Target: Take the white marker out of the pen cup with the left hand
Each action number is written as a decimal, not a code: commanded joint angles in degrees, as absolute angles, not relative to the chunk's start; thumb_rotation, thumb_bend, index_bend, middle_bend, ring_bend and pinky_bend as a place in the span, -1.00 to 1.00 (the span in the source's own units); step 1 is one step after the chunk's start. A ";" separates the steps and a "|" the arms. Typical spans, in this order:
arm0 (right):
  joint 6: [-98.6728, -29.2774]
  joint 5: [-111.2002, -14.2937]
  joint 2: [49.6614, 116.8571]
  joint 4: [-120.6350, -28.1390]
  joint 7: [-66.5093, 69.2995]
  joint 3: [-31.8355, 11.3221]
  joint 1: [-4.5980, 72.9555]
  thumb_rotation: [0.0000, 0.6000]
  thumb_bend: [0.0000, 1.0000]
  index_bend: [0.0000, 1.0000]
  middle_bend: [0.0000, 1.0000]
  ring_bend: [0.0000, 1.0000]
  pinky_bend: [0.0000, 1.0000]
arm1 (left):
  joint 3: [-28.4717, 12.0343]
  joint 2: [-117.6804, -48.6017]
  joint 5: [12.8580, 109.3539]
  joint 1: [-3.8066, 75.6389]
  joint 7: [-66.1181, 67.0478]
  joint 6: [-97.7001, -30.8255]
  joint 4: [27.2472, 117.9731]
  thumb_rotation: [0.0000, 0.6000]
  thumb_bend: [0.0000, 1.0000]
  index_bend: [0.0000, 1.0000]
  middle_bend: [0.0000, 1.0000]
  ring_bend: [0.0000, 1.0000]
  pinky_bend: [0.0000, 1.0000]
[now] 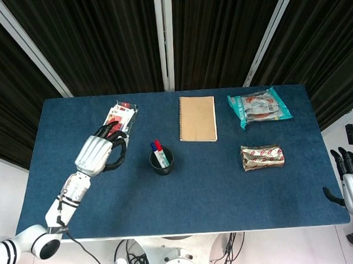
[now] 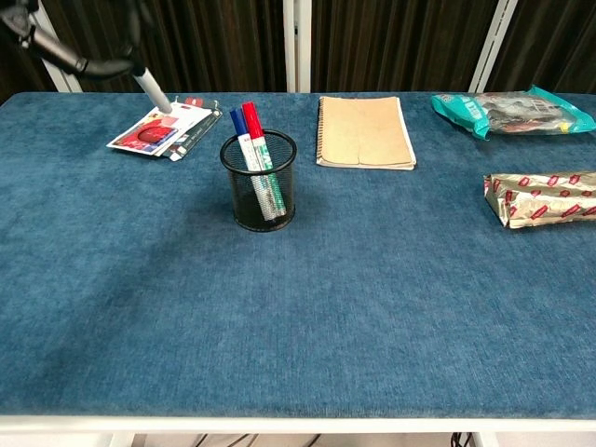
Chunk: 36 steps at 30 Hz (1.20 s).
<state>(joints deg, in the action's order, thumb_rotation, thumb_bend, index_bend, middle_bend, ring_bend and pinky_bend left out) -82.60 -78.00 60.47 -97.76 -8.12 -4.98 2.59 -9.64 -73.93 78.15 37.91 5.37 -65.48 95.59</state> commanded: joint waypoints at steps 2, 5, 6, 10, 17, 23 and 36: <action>-82.27 -77.66 60.74 -97.71 -8.52 -4.99 2.77 1.00 -0.67 -1.00 -1.00 -1.00 -1.00 | -7.57 -77.28 76.22 37.04 0.27 -62.11 87.97 1.00 -0.28 0.19 -0.40 -0.84 -0.62; -81.96 -77.14 60.88 -97.68 -8.76 -5.09 2.90 1.00 -0.67 -1.00 -1.00 -1.00 -1.00 | -6.53 -79.42 76.88 36.88 -1.62 -61.12 83.83 1.00 -0.28 0.18 -0.40 -0.83 -0.62; -81.84 -76.97 60.91 -97.69 -8.87 -5.13 2.96 1.00 -0.67 -1.00 -1.00 -1.00 -1.00 | -6.13 -80.08 77.17 36.83 -2.27 -60.70 82.49 1.00 -0.28 0.17 -0.40 -0.83 -0.62; -81.78 -76.56 61.00 -97.74 -9.05 -5.36 3.10 1.00 -0.67 -1.00 -1.00 -1.00 -1.00 | -4.89 -80.75 79.03 36.79 -4.86 -59.67 80.09 1.00 -0.31 -0.24 -0.45 -0.84 -0.63; -81.42 -76.68 61.10 -97.41 -8.48 -5.33 3.34 1.00 -0.66 -1.00 -1.00 -1.00 -1.00 | -4.04 -77.90 81.08 36.05 -6.31 -60.17 82.13 1.00 -0.58 -0.87 -0.50 -0.84 -0.67; -81.79 -77.13 61.10 -97.25 -8.14 -5.21 3.23 1.00 -0.66 -1.00 -1.00 -1.00 -1.00 | -3.72 -72.92 82.25 32.99 -3.89 -65.20 88.45 1.00 -0.75 -0.84 -0.56 -0.87 -0.66; -87.02 -82.27 64.34 -91.49 -5.24 -4.95 2.11 1.00 -0.66 -1.00 -1.00 -1.00 -1.00 | 1.60 -70.09 75.29 15.59 15.25 -81.77 89.24 1.00 -0.71 -0.68 -0.75 -1.00 -0.79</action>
<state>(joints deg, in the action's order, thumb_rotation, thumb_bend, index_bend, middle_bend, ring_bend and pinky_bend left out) -86.44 -81.57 63.41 -92.60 -5.96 -4.99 2.24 -0.07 -70.58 77.49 18.15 14.20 -80.75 89.22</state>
